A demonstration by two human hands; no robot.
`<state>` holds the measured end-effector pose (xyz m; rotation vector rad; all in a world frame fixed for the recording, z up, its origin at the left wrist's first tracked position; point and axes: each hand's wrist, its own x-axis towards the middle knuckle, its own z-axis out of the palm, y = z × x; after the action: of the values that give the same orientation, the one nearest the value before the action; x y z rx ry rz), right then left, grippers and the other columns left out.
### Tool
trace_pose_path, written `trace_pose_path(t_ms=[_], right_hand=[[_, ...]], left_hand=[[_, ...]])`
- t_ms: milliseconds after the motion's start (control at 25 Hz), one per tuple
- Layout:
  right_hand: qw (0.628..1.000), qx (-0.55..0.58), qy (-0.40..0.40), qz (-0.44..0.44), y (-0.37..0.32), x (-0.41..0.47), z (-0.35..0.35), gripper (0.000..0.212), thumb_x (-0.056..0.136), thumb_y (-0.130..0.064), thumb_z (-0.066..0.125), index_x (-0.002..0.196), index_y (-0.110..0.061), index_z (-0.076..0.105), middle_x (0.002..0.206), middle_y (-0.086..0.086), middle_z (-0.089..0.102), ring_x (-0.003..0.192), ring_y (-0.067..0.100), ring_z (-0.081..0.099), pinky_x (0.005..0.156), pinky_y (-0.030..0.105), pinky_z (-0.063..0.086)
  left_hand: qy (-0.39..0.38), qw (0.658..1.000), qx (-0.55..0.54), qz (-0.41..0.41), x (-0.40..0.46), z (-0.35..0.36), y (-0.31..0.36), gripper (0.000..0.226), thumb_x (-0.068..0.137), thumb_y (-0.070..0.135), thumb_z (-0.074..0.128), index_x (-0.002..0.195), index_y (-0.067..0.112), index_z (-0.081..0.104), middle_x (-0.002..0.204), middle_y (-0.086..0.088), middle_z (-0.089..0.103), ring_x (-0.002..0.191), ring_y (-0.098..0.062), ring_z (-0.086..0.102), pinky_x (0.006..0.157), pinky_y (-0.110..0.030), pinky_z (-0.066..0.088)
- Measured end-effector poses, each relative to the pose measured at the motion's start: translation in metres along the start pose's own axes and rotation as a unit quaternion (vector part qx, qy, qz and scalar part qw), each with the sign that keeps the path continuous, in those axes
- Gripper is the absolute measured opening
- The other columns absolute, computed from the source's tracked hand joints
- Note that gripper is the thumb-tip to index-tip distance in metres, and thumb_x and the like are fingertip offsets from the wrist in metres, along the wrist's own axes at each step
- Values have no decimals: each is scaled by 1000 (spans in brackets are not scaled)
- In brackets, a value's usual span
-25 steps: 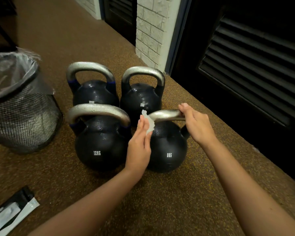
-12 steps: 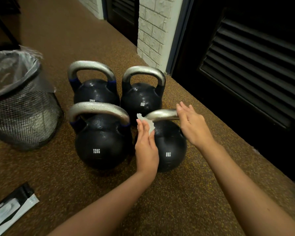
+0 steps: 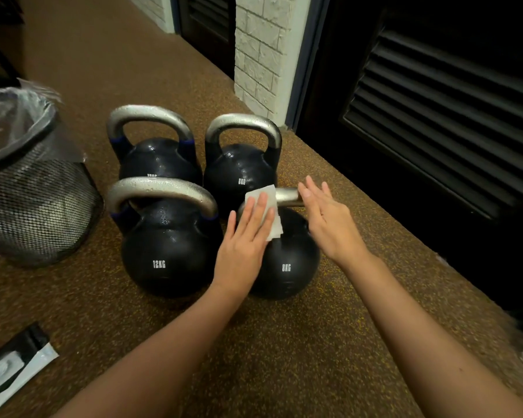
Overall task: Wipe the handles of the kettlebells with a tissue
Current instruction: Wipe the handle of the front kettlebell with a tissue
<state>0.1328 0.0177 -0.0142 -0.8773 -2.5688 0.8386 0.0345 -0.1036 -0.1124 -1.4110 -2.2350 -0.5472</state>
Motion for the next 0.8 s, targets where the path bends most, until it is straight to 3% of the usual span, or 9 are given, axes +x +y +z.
trace_pose_path(t_ms=[240, 440, 600, 720, 800], right_hand=[[1000, 8, -1, 5, 0, 0, -1, 47, 101, -41, 22, 142, -24, 36, 153, -9, 23, 145, 16, 8, 115, 30, 8], [1000, 21, -1, 4, 2, 0, -1, 48, 100, -42, 23, 142, -25, 38, 153, -10, 25, 145, 15, 8, 115, 30, 7], [999, 32, 2, 8, 1, 0, -1, 49, 100, -44, 22, 142, -25, 37, 152, -12, 25, 145, 13, 8, 115, 30, 6], [999, 36, 3, 9, 1, -1, 0, 49, 99, -45, 22, 142, -26, 37, 152, -12, 25, 145, 13, 8, 115, 32, 6], [999, 33, 4, 8, 1, -1, 0, 49, 100, -45, 22, 142, -26, 37, 152, -11, 25, 145, 14, 8, 115, 33, 6]], left_hand=[[-21, 992, 86, 92, 14, -5, -4, 59, 90, 11, 33, 147, 13, 19, 156, -7, 13, 144, -27, 13, 113, -48, 19], [-29, 989, 105, 101, -1, -7, -34, 71, 86, 8, 49, 148, 14, 14, 158, -3, 1, 144, -26, 10, 114, -50, 12], [-48, 991, 82, 90, -12, -3, -45, 78, 81, 10, 58, 147, 14, 16, 157, -2, -10, 144, -28, 10, 113, -50, 15], [-37, 997, 49, 51, -19, 3, -38, 77, 81, 6, 59, 146, 13, 20, 158, -2, -7, 143, -27, 13, 112, -49, 19], [-22, 1000, 16, 17, -18, 2, -27, 74, 81, 4, 62, 144, 12, 26, 156, -6, 8, 142, -28, 17, 112, -49, 21]])
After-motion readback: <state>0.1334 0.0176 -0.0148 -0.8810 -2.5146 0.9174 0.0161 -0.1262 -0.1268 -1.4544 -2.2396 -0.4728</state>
